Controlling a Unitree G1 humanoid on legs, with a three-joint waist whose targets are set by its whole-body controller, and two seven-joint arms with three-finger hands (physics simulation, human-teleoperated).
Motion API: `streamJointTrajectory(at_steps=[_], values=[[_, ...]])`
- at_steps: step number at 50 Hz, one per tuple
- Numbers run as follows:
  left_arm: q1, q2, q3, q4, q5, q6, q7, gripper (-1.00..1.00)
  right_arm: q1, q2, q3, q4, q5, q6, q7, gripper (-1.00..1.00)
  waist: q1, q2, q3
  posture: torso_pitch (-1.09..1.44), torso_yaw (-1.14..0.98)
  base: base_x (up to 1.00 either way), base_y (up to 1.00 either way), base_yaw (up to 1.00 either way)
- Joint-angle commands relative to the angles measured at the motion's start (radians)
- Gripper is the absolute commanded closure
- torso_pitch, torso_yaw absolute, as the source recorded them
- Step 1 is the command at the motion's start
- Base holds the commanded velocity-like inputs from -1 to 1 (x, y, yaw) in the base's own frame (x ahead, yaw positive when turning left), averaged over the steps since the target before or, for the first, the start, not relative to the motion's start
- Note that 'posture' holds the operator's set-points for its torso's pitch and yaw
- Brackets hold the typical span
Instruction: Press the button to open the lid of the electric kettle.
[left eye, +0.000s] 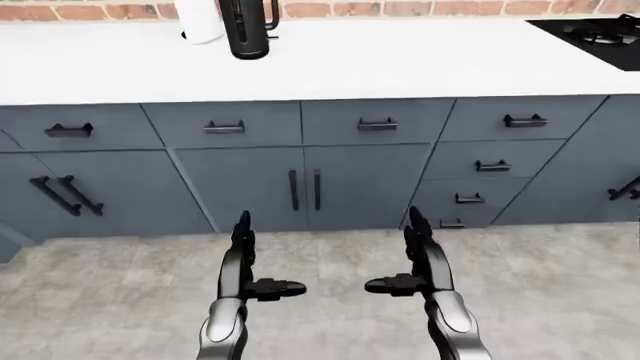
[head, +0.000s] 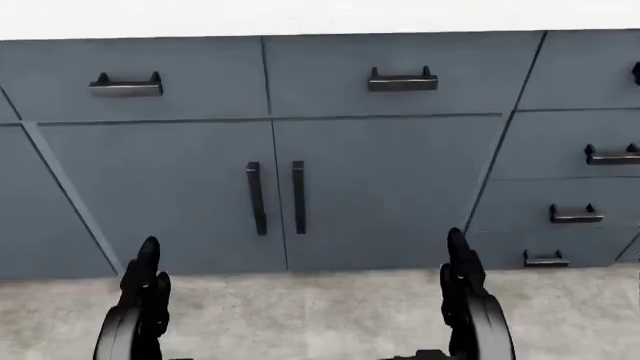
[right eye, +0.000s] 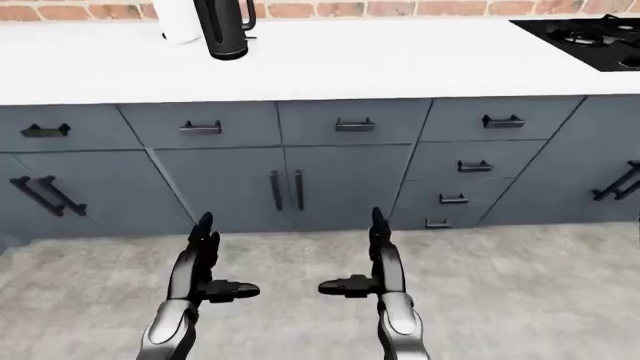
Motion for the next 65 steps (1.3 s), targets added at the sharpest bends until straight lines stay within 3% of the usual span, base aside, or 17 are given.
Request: streamJointTrajectory(at_steps=[1, 3, 4, 5, 7, 8, 11, 21, 31, 42, 50, 51, 54, 60, 63, 65], values=[[-0.027, 0.001, 0.008, -0.116, -0.026, -0.04, -0.005, -1.0, -0.032, -0.007, -0.005, -0.105, 0.012, -0.035, 0.006, -1.0, -0.002, -0.008, -0.001, 0.0, 0.0, 0.0, 0.0, 0.0], [-0.027, 0.004, 0.015, -0.143, -0.036, -0.026, -0.005, -1.0, -0.034, -0.009, -0.009, -0.129, 0.016, -0.015, 0.008, -1.0, 0.008, -0.001, -0.063, 0.0, 0.0, 0.0, 0.0, 0.0], [-0.029, 0.006, 0.018, -0.152, -0.037, -0.02, -0.003, -1.0, -0.038, -0.01, -0.013, -0.141, 0.02, -0.004, 0.009, -1.0, 0.008, -0.001, -0.053, 0.0, 0.0, 0.0, 0.0, 0.0], [-0.029, 0.009, 0.022, -0.165, -0.037, -0.012, -0.002, -1.0, -0.042, -0.013, -0.018, -0.155, 0.023, 0.009, 0.01, -1.0, 0.006, -0.009, -0.019, 0.0, 0.0, 0.0, 0.0, 0.0], [-0.033, 0.016, 0.031, -0.222, -0.043, 0.027, -0.002, -1.0, -0.055, -0.018, -0.027, -0.18, 0.028, 0.038, 0.01, -1.0, 0.008, -0.008, -0.071, 0.0, 0.0, 0.0, 0.0, 0.0], [-0.034, 0.019, 0.036, -0.234, -0.044, 0.032, -0.005, -1.0, -0.059, -0.02, -0.031, -0.191, 0.029, 0.047, 0.008, -1.0, 0.008, -0.007, -0.076, 0.0, 0.0, 0.0, 0.0, 0.0], [-0.049, 0.029, 0.061, -0.257, -0.011, 0.006, 0.014, -1.0, -0.078, -0.025, -0.045, -0.219, 0.043, 0.076, 0.007, -1.0, 0.009, -0.006, -0.077, 0.0, 0.0, 0.0, 0.0, 0.0], [-0.071, 0.06, 0.149, -0.424, -0.087, 0.176, 0.024, -1.0, -0.174, -0.086, -0.134, -0.327, 0.104, 0.215, 0.001, -1.0, 0.009, -0.002, -0.09, 0.0, 0.0, 0.0, 0.0, 0.0], [-0.109, 0.099, 0.215, -0.589, -0.104, 0.327, 0.028, -1.0, -0.237, -0.143, -0.195, -0.384, 0.159, 0.3, -0.014, -1.0, 0.008, -0.003, -0.085, 0.0, 0.0, 0.0, 0.0, 0.0], [-0.176, 0.18, 0.332, -0.74, -0.15, 0.49, 0.044, -1.0, -0.319, -0.232, -0.275, -0.481, 0.225, 0.43, -0.039, -1.0, 0.008, -0.001, -0.071, 0.0, 0.0, 0.0, 0.0, 0.0], [-0.186, 0.191, 0.347, -0.761, -0.145, 0.516, 0.039, -1.0, -0.325, -0.248, -0.283, -0.494, 0.235, 0.443, -0.036, -1.0, 0.009, -0.002, -0.064, 0.0, 0.0, 0.01, 0.0, 0.0], [-0.185, 0.192, 0.349, -0.762, -0.146, 0.517, 0.038, -1.0, -0.325, -0.249, -0.283, -0.496, 0.235, 0.443, -0.035, -1.0, 0.007, 0.002, -0.082, 0.0, 0.0, 0.06, 0.0, 0.0], [-0.183, 0.192, 0.349, -0.761, -0.145, 0.517, 0.037, -1.0, -0.321, -0.248, -0.282, -0.5, 0.232, 0.443, -0.031, -1.0, 0.006, 0.005, -0.052, 0.0, 0.0, 0.12, 0.0, 0.0], [-0.187, 0.194, 0.358, -0.769, -0.155, 0.532, 0.039, -1.0, -0.325, -0.253, -0.287, -0.513, 0.233, 0.452, -0.029, -1.0, 0.003, -0.004, -0.044, 0.0, 0.0, 0.15, 0.0, 0.0], [-0.185, 0.193, 0.354, -0.77, -0.155, 0.531, 0.04, -1.0, -0.326, -0.254, -0.289, -0.512, 0.231, 0.449, -0.027, -1.0, 0.002, 0.011, -0.042, 0.0, 0.0, 0.18, 0.0, 0.0], [-0.186, 0.191, 0.352, -0.766, -0.156, 0.53, 0.04, -1.0, -0.328, -0.254, -0.291, -0.507, 0.232, 0.447, -0.027, -1.0, 0.003, 0.035, -0.043, 0.0, 0.0, 0.18, 0.0, 0.0]])
